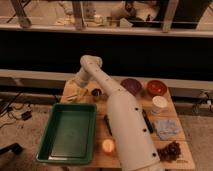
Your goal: Place banana in tray
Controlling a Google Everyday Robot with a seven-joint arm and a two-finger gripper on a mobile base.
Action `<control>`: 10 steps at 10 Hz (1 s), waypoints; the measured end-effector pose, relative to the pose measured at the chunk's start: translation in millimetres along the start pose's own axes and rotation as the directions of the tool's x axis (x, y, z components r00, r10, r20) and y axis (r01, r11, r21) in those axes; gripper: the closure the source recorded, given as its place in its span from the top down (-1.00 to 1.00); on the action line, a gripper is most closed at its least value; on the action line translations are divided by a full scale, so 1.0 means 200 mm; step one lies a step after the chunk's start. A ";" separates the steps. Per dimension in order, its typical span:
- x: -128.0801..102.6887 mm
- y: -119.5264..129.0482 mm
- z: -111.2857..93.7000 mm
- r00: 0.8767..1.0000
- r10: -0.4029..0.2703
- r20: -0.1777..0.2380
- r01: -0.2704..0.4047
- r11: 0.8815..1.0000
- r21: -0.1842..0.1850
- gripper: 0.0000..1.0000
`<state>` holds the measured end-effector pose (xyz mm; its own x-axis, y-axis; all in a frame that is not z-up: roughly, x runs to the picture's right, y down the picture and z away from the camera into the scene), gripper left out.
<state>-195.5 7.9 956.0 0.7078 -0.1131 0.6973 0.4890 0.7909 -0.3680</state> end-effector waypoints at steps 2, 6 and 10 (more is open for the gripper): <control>0.01 0.01 0.05 1.000 -0.002 0.011 0.002 1.000 -0.004 0.60; 0.03 0.02 0.09 1.000 0.012 0.024 -0.012 1.000 -0.010 0.60; 0.07 0.04 0.11 0.998 0.055 0.044 -0.054 0.998 -0.018 0.60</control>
<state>-192.1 25.5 976.0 0.7106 -0.0432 0.7022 0.4592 0.7846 -0.4165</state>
